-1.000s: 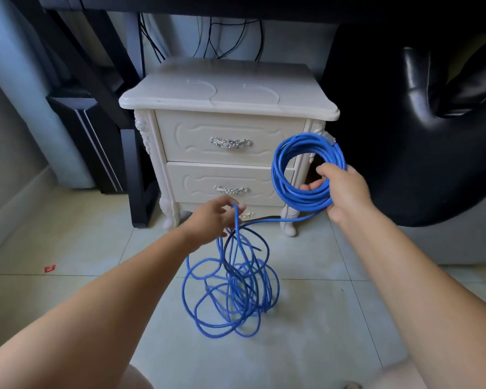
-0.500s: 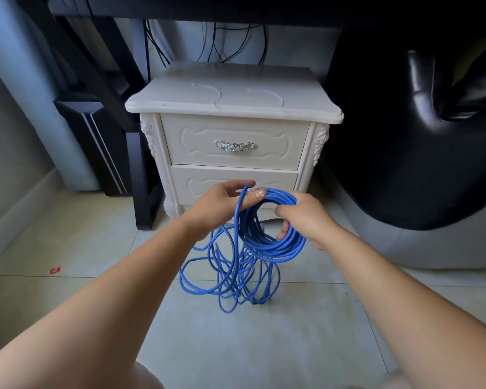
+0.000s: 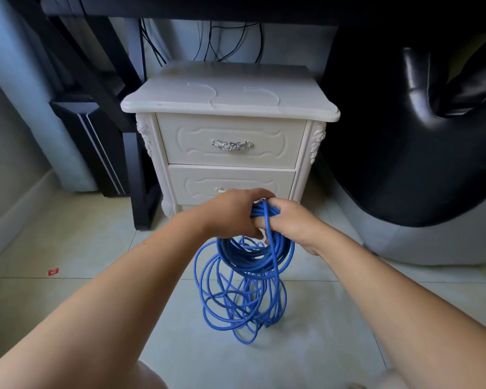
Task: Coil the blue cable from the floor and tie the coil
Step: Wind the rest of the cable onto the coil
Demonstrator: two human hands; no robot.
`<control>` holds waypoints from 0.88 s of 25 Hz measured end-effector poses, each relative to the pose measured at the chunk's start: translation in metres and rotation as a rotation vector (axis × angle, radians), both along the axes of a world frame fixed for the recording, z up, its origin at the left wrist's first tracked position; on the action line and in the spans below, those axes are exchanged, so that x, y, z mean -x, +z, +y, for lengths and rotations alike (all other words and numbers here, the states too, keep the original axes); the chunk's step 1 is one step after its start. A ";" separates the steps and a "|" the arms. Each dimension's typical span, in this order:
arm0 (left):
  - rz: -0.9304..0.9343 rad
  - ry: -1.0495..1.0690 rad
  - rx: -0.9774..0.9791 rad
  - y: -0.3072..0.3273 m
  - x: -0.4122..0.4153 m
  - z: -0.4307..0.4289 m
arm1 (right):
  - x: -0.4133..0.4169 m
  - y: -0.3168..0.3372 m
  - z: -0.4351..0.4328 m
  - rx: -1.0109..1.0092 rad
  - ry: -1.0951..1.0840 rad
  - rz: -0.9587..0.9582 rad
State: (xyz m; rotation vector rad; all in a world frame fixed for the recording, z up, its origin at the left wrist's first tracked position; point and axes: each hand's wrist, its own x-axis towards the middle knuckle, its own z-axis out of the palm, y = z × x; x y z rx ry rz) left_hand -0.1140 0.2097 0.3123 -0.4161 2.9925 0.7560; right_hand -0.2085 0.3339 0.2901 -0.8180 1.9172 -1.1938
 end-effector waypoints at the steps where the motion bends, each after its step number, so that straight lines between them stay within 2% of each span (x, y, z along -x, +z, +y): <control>1: 0.017 0.009 0.058 0.002 0.002 0.002 | 0.001 -0.002 -0.001 0.017 -0.005 -0.012; 4: 0.050 0.042 0.107 0.007 0.004 0.006 | 0.004 -0.004 0.000 0.077 0.038 -0.183; 7: 0.121 0.142 0.081 0.010 -0.002 -0.008 | 0.012 -0.001 0.003 0.232 0.049 -0.552; 10: 0.352 0.361 -0.046 0.017 -0.018 -0.036 | 0.033 0.013 0.012 0.326 -0.150 -0.635; 13: 0.631 0.571 -0.298 0.027 -0.032 -0.051 | 0.044 0.022 0.026 0.383 -0.414 -0.783; 15: 0.755 0.657 -0.451 0.035 -0.038 -0.051 | 0.044 0.020 0.030 0.228 -0.570 -0.687; 18: 0.783 0.664 -0.540 0.041 -0.039 -0.044 | 0.033 0.015 0.029 -0.011 -0.667 -0.366; 20: 0.751 0.606 -0.551 0.042 -0.037 -0.037 | 0.022 0.023 0.022 -0.052 -0.624 -0.035; 21: 0.732 0.572 -0.551 0.043 -0.036 -0.034 | 0.020 0.027 0.018 -0.012 -0.579 0.099; 22: 0.711 0.536 -0.555 0.044 -0.035 -0.030 | 0.018 0.031 0.014 0.060 -0.503 0.141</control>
